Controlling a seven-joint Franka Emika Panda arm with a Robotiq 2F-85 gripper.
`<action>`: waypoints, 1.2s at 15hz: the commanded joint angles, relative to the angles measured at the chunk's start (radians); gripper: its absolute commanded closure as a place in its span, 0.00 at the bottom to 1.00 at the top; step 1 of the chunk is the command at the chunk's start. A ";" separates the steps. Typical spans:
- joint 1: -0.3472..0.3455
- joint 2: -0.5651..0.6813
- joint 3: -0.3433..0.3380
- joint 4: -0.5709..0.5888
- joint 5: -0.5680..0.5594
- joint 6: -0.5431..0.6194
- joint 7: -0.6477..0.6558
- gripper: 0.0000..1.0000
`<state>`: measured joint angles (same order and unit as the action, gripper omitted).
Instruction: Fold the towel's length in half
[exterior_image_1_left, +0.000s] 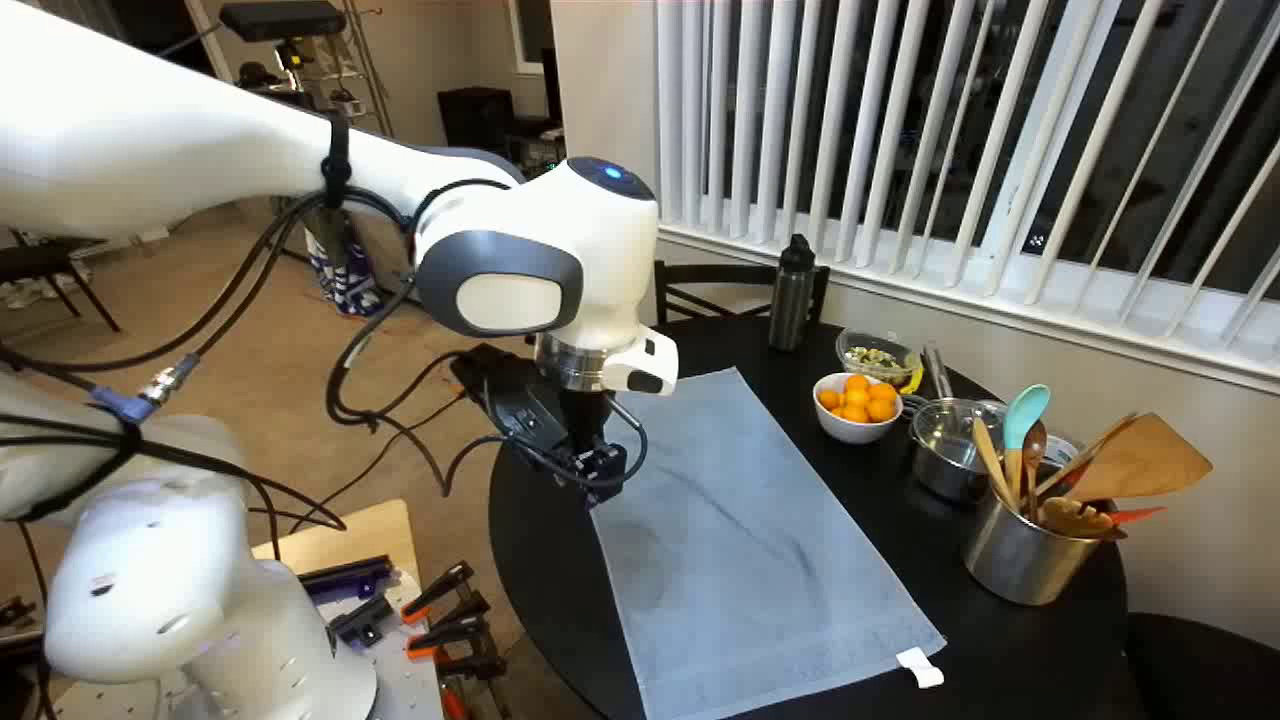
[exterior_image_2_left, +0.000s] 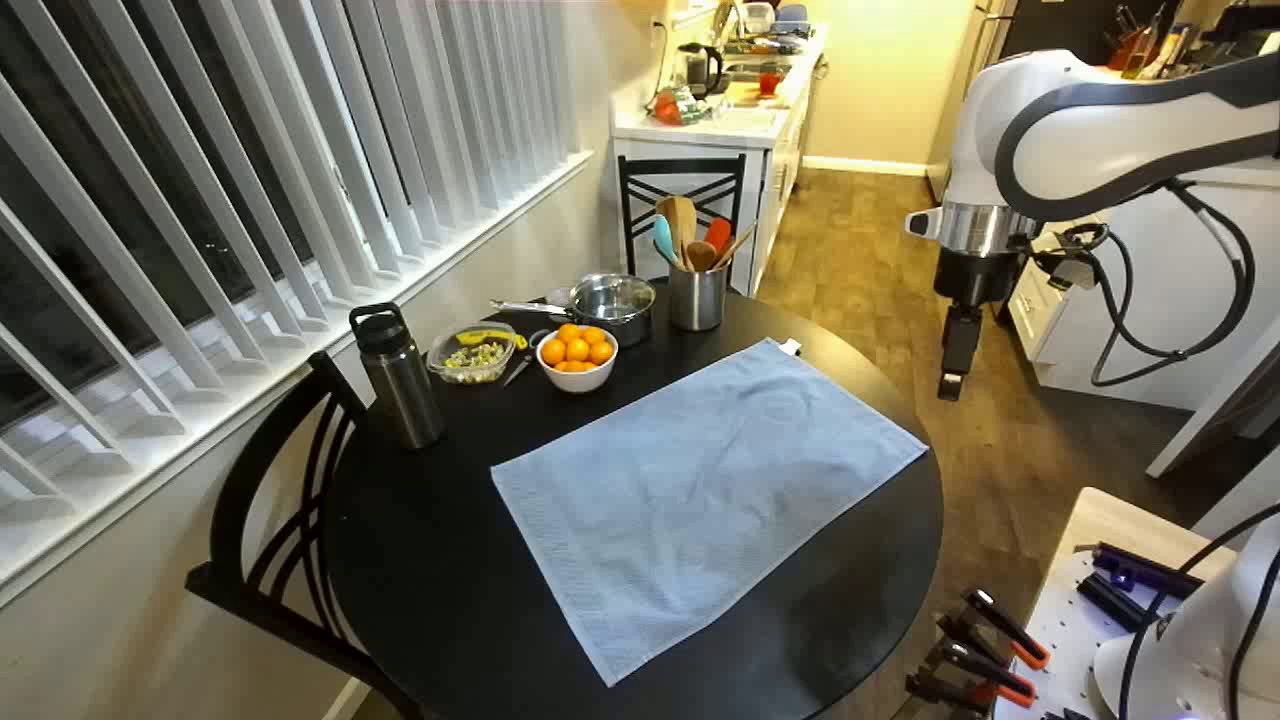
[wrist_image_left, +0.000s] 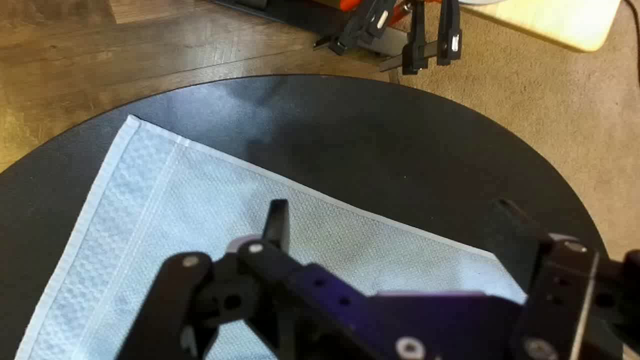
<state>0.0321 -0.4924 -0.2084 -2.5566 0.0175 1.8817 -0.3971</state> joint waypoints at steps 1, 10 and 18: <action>-0.019 0.002 0.018 0.001 0.008 -0.001 -0.007 0.00; -0.019 0.002 0.018 0.001 0.008 -0.001 -0.007 0.00; -0.047 0.219 -0.082 0.140 0.056 0.119 -0.080 0.00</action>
<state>0.0162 -0.4245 -0.2476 -2.5143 0.0185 1.9327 -0.4008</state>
